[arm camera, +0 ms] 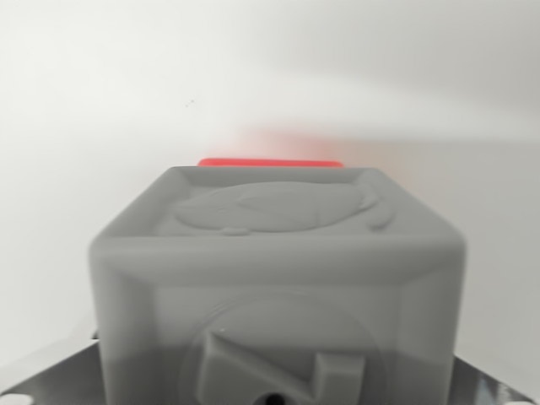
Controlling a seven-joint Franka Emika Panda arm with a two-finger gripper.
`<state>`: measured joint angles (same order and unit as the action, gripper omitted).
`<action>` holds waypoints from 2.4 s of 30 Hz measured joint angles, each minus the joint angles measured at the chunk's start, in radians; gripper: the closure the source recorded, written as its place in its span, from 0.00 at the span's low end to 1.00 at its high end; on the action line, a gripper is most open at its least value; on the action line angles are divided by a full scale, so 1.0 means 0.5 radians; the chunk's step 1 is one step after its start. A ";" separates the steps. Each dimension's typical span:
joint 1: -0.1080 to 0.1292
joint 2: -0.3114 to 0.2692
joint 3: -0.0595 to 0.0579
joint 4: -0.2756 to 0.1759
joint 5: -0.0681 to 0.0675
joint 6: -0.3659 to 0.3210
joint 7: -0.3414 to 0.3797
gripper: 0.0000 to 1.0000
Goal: Destack cube
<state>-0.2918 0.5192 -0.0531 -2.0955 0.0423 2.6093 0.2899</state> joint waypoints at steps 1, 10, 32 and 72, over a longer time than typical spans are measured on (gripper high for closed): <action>0.000 0.000 0.000 0.000 0.000 0.000 0.000 1.00; 0.000 0.000 0.000 0.000 0.000 0.000 0.000 1.00; 0.001 -0.035 -0.001 -0.003 0.000 -0.028 0.000 1.00; 0.009 -0.394 -0.017 -0.014 -0.017 -0.366 0.007 1.00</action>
<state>-0.2872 0.3223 -0.0614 -2.1027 0.0338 2.4261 0.2936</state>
